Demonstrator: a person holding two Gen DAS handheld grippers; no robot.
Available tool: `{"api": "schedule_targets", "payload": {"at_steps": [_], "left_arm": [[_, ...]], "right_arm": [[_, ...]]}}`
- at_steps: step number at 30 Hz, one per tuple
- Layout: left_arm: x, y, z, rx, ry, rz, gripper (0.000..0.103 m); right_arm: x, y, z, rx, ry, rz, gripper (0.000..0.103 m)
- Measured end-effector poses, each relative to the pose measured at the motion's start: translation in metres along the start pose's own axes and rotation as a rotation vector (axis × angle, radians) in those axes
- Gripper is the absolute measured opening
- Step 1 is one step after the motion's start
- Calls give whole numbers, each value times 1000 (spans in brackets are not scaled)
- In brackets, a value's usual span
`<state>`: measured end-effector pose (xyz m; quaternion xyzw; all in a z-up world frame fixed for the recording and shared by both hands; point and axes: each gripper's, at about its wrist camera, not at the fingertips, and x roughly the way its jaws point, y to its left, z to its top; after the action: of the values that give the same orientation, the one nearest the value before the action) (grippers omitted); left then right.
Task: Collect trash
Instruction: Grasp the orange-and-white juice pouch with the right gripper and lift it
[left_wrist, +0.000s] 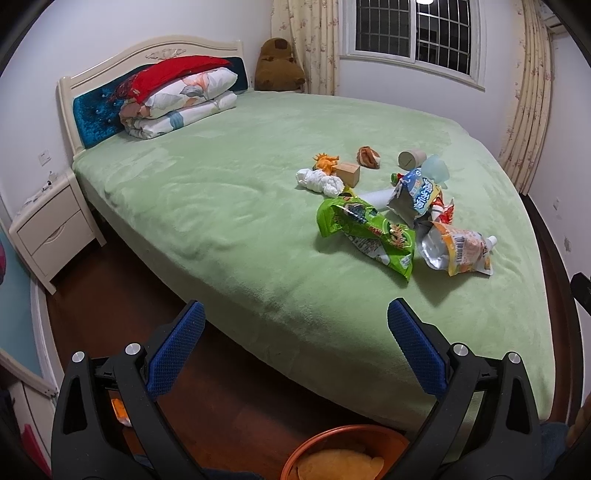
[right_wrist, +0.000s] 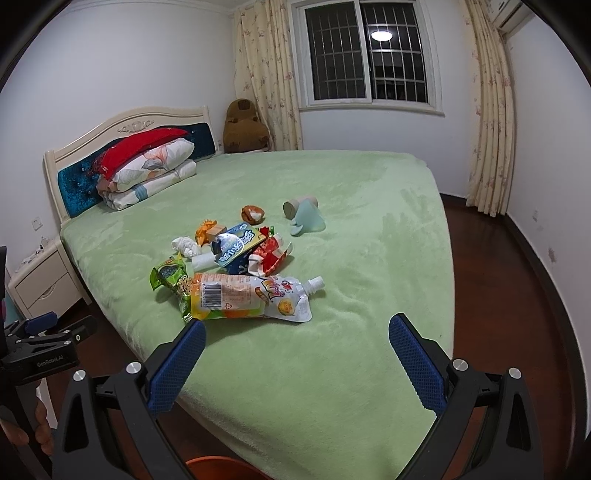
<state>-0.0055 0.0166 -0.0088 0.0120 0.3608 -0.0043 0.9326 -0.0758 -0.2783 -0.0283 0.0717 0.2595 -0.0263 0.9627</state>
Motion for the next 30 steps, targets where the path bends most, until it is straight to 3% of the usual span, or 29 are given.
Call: {"api": "schedule_targets", "payload": {"at_steps": [7, 11, 15, 21, 25, 27, 28, 30], "left_arm": [[5, 14, -6, -22, 24, 8, 97], [5, 25, -8, -36, 30, 17, 97], [4, 37, -10, -55, 32, 30, 97], [5, 52, -11, -86, 43, 40, 97], [7, 58, -11, -104, 52, 37, 97], [9, 60, -12, -113, 60, 26, 97], [9, 61, -12, -116, 61, 22, 97], [9, 61, -13, -117, 62, 19, 97]], "right_arm": [[32, 35, -3, -224, 18, 8, 98], [59, 67, -7, -417, 6, -38, 98], [87, 83, -7, -504, 34, -59, 98], [134, 100, -13, -636, 80, -145, 97], [153, 107, -15, -725, 30, -240, 96], [157, 108, -15, -757, -2, -270, 78], [161, 108, -14, -762, 10, -278, 60], [161, 105, -10, -748, 12, -270, 58]]}}
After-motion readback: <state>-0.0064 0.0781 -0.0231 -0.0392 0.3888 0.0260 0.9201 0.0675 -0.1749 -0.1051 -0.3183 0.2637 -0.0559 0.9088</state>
